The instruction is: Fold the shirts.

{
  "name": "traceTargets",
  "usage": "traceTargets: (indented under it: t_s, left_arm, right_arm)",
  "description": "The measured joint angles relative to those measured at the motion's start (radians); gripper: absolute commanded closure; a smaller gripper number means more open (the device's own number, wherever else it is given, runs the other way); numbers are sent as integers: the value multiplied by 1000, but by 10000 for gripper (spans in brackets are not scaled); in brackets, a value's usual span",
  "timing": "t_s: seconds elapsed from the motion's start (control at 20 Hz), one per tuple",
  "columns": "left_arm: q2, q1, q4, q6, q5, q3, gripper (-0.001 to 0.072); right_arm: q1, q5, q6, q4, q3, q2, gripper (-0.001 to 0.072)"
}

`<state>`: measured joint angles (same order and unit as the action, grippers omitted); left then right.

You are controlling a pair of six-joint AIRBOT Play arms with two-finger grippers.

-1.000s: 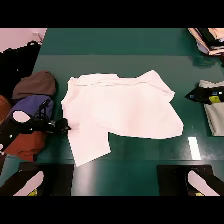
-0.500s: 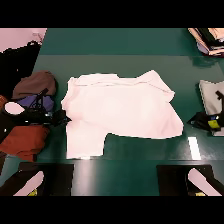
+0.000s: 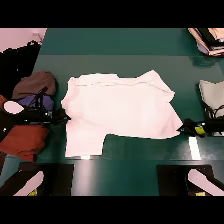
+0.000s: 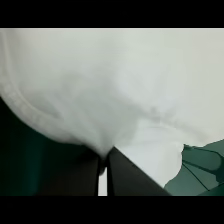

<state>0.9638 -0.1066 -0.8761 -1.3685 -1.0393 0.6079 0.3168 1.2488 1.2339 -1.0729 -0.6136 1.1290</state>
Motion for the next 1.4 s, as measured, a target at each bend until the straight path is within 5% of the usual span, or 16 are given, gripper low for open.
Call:
traceTargets:
  t_s: [0.3,0.7,1.0,1.2,1.4]
  left_arm:
    - [-119,0,-9,-7,-35,206,683]
    - [-190,0,-71,-24,-120,996,682]
    - [-197,0,-84,-69,-107,1481,683]
    - [-196,0,-92,-91,-89,1554,683]
    - [-175,0,-106,-98,-157,1374,682]
  right_arm:
    - [-113,0,-12,5,-227,-86,698]
    - [-161,-160,32,6,-819,-330,697]
    - [-164,-130,41,-51,-1186,-396,698]
    - [-165,40,70,-135,-1369,-319,698]
    - [-165,206,82,-162,-1418,-182,698]
